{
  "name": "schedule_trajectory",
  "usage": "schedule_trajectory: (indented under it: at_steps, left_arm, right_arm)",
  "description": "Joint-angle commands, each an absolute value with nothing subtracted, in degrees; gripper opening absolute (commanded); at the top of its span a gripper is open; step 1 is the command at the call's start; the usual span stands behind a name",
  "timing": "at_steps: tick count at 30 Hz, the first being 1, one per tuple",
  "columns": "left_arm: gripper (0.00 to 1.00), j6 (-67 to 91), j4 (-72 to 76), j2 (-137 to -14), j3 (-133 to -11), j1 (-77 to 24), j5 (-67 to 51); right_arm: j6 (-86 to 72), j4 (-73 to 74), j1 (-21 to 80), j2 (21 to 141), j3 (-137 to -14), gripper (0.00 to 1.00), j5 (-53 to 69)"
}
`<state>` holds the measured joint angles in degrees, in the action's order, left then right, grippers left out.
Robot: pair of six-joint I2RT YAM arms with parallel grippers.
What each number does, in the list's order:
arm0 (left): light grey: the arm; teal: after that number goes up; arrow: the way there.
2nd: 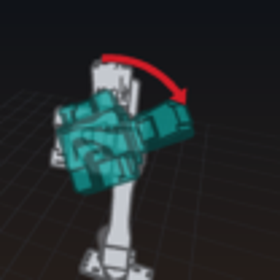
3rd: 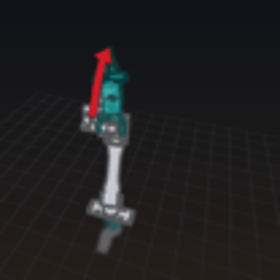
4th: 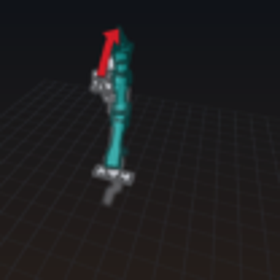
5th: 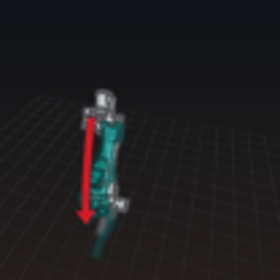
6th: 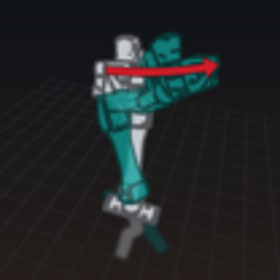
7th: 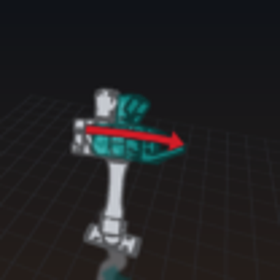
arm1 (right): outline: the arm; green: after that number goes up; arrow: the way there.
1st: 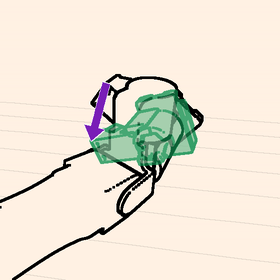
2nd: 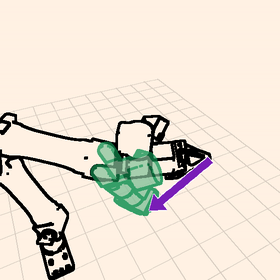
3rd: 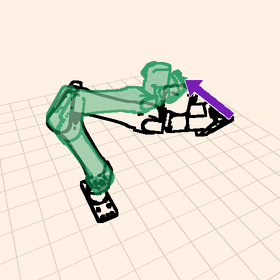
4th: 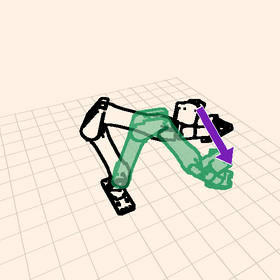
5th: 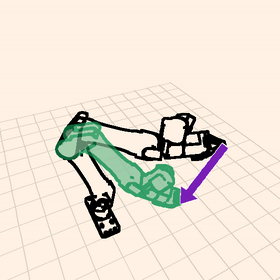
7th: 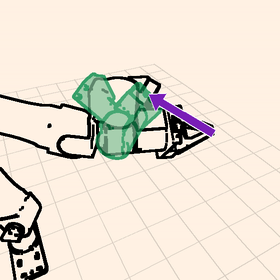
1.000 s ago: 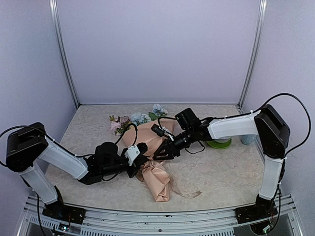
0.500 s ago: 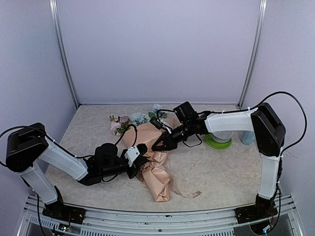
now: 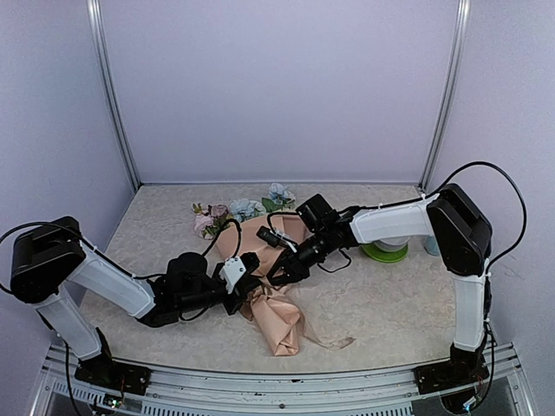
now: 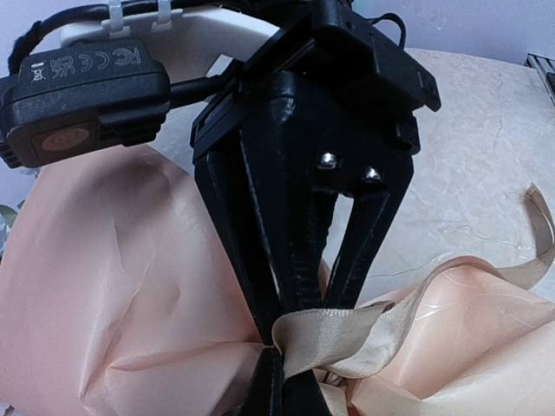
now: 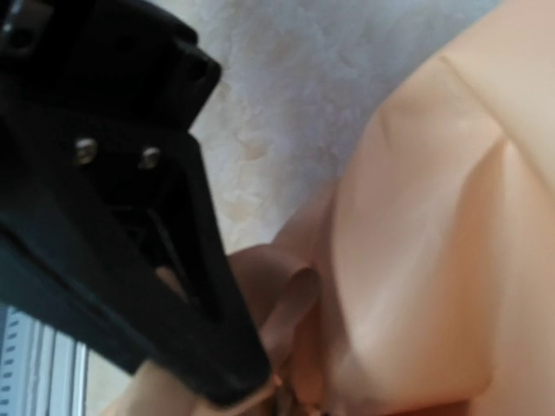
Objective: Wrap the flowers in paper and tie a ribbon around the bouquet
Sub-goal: Cross the half-tied ribbon over the folded bouquet.
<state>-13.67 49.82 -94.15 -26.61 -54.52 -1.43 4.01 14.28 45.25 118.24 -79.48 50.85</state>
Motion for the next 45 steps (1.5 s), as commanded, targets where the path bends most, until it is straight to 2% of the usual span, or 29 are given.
schedule_trajectory:
  at_steps: [1,9,14,18,23,30,36,38,45]
  left_arm:
    - [0.01,-12.96,51.18,-94.83,-26.27,-54.93,-1.36]
    - [0.02,-12.8,50.95,-94.99,-26.35,-54.93,-1.81]
    - [0.02,-12.64,50.76,-95.35,-26.7,-54.93,-2.21]
    - [0.02,-12.4,50.43,-95.25,-26.8,-54.93,-1.87]
    - [0.02,-12.32,50.08,-94.04,-26.27,-54.93,-1.63]
    - [0.28,-10.65,40.84,-87.34,-26.76,-54.89,-0.32]
    - [0.59,-6.36,35.09,-75.48,-22.62,-54.15,-5.33]
    - [0.62,-4.18,34.53,-73.84,-21.2,-52.38,-7.58]
    - [0.61,-0.58,30.39,-74.03,-20.39,-50.88,-8.6]
  right_arm:
    - [3.82,12.46,45.52,118.82,-78.57,0.22,54.8]
    - [1.14,8.86,45.75,119.51,-78.35,0.23,54.8]
    - [0.39,7.95,45.87,120.12,-78.45,0.14,54.6]
    - [0.7,8.38,45.88,119.95,-78.62,0.0,53.83]
    - [1.78,10.1,45.49,118.39,-78.42,0.0,51.2]
    - [2.27,10.25,45.15,115.24,-77.08,0.0,47.22]
    - [2.06,10.13,45.09,114.78,-76.36,0.0,46.44]
    - [1.98,9.9,44.98,114.54,-76.29,0.0,46.32]
    - [1.92,9.06,45.06,114.65,-76.22,0.0,48.62]
